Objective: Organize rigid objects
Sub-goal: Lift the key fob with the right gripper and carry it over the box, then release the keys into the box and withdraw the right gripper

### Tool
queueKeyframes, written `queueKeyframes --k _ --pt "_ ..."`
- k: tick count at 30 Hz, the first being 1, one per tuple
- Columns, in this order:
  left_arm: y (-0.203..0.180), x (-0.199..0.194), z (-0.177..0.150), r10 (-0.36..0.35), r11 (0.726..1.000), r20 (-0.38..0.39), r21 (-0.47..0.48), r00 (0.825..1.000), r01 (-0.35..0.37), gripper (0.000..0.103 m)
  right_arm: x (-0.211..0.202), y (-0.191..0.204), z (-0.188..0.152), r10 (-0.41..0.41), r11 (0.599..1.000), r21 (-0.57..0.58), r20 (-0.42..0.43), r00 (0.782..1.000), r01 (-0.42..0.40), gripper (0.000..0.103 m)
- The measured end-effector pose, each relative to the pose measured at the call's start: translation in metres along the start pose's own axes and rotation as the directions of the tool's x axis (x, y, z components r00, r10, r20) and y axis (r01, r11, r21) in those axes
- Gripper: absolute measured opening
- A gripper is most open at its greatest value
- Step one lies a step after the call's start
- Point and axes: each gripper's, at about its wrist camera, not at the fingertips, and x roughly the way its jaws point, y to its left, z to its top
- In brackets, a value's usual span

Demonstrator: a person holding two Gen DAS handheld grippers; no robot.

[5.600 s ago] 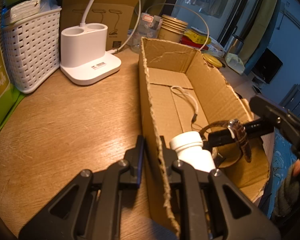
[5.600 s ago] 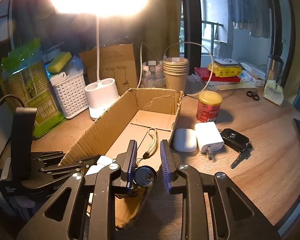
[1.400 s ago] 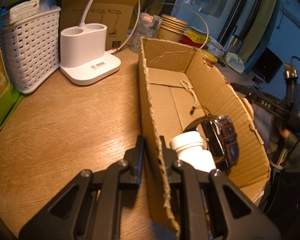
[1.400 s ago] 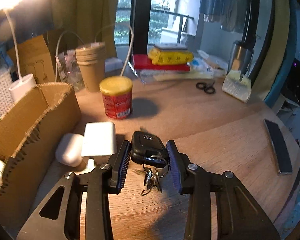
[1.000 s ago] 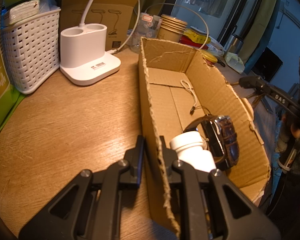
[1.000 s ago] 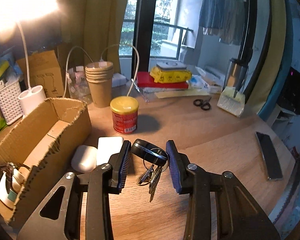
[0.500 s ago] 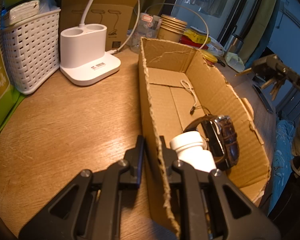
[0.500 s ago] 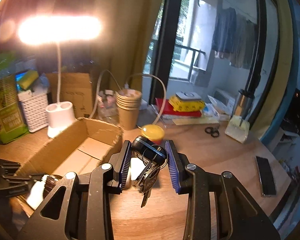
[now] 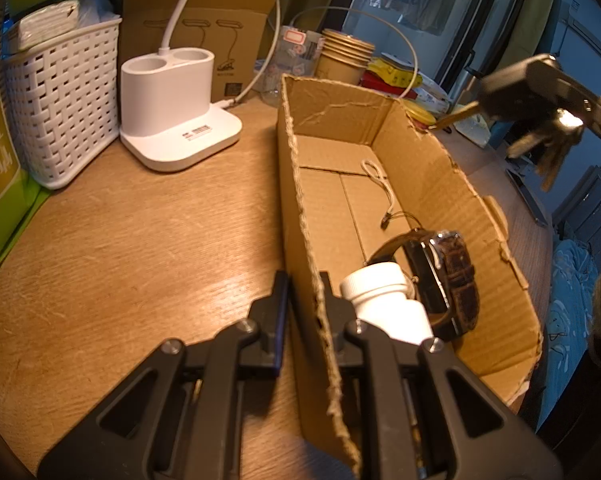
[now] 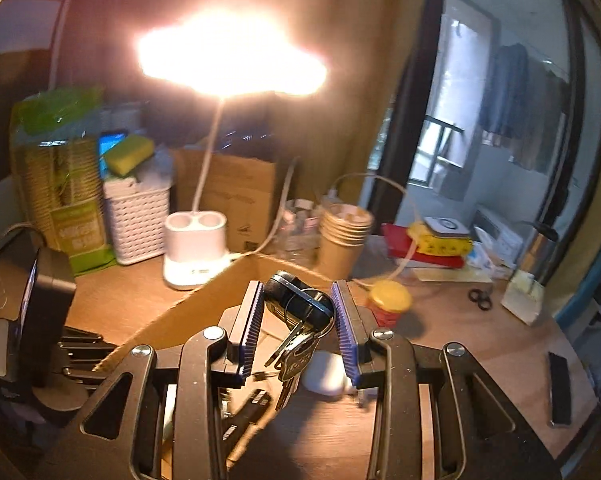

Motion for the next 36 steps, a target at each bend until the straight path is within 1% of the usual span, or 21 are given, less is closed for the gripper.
queueKeyframes --k 8,11,14,18,21,23,25,26,27,28,31,36 --pt "0.000 0.000 0.000 0.000 1.000 0.000 0.000 1.000 0.000 0.014 0.032 0.028 -0.005 0.094 0.995 -0.020 -0.062 0.994 -0.095 0.037" --pt "0.000 0.000 0.000 0.000 1.000 0.000 0.000 1.000 0.000 0.014 0.044 0.034 -0.009 0.104 0.994 -0.027 -0.087 0.991 -0.106 0.036" --pt "0.000 0.000 0.000 0.000 1.000 0.000 0.000 1.000 0.000 0.014 0.057 0.036 -0.012 0.096 0.994 -0.034 -0.115 0.989 -0.100 0.036" --pt "0.000 0.000 0.000 0.000 1.000 0.000 0.000 1.000 0.000 0.014 0.069 0.038 -0.018 0.109 0.992 -0.043 -0.159 0.981 -0.117 0.036" --pt "0.000 0.001 0.000 -0.001 1.000 -0.001 -0.001 1.000 0.001 0.014 0.070 0.040 -0.019 0.117 0.991 -0.051 -0.160 0.980 -0.126 0.036" --pt "0.000 0.001 0.001 0.000 1.000 -0.001 0.001 1.000 0.000 0.014 0.072 0.043 -0.020 0.127 0.988 -0.059 -0.176 0.976 -0.139 0.036" --pt "0.000 0.001 0.001 0.000 1.000 -0.001 0.001 1.000 0.000 0.014 0.076 0.049 -0.024 0.146 0.984 -0.070 -0.206 0.968 -0.163 0.036" --pt "0.000 0.001 0.001 0.003 1.000 0.000 0.004 1.000 -0.003 0.014 0.078 0.052 -0.025 0.150 0.983 -0.077 -0.215 0.965 -0.170 0.035" --pt "0.000 0.001 0.001 0.003 1.000 0.002 0.004 1.000 -0.003 0.014 0.078 0.053 -0.025 0.149 0.982 -0.081 -0.215 0.965 -0.170 0.026" --pt "0.001 0.001 0.001 0.002 1.000 0.000 0.001 1.000 -0.002 0.014 0.078 0.054 -0.025 0.147 0.982 -0.084 -0.212 0.966 -0.168 0.022" --pt "0.002 0.001 0.002 0.000 1.000 -0.002 0.000 1.000 0.000 0.014 0.078 0.054 -0.023 0.163 0.979 -0.082 -0.220 0.962 -0.185 0.022" --pt "0.002 0.002 0.002 0.000 1.000 -0.001 0.001 1.000 0.000 0.014 0.078 0.058 -0.024 0.163 0.978 -0.094 -0.221 0.962 -0.188 0.022"
